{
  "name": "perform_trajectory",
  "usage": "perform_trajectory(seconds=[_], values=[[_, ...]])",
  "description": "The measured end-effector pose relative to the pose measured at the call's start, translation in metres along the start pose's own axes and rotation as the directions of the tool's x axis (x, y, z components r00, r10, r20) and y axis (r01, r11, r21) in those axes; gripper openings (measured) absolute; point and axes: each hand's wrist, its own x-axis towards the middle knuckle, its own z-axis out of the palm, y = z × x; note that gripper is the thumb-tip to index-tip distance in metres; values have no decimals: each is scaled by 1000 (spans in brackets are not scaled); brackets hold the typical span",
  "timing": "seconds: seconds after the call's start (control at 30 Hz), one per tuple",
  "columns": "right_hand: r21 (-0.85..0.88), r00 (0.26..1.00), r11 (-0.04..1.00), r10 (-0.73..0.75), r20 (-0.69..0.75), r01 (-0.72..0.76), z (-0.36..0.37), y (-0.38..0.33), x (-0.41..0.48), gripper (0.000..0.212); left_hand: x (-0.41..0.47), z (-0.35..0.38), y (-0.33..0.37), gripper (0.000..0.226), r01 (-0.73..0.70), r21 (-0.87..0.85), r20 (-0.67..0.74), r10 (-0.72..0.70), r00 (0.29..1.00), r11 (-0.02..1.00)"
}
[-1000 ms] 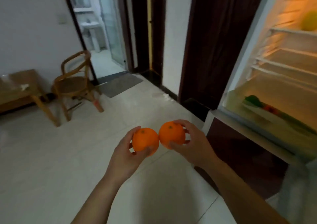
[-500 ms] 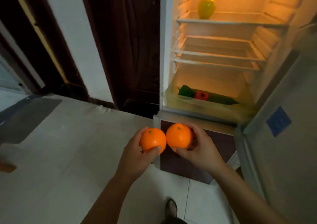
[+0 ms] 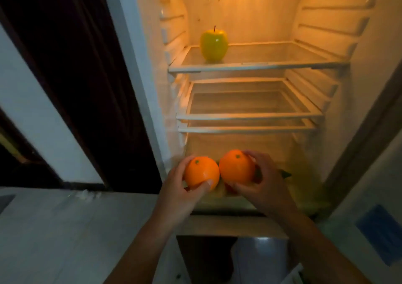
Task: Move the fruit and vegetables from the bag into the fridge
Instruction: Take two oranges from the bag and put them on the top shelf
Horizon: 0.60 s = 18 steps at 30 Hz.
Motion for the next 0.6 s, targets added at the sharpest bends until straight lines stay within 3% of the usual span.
perform_trajectory(seconds=[0.23,0.37,0.6], values=[[-14,979,991,-137,-149,136,-26,-5,92,78,95,-2,54,65,-246,95,-47,251,967,965],[-48,948,975,-223,-226,218,-43,-32,136,79,143,-19,94,72,-417,159,-62,430,901,895],[25,911,975,-197,-364,221,-78,-67,194,78,201,-27,156,66,-548,98,-51,554,831,831]])
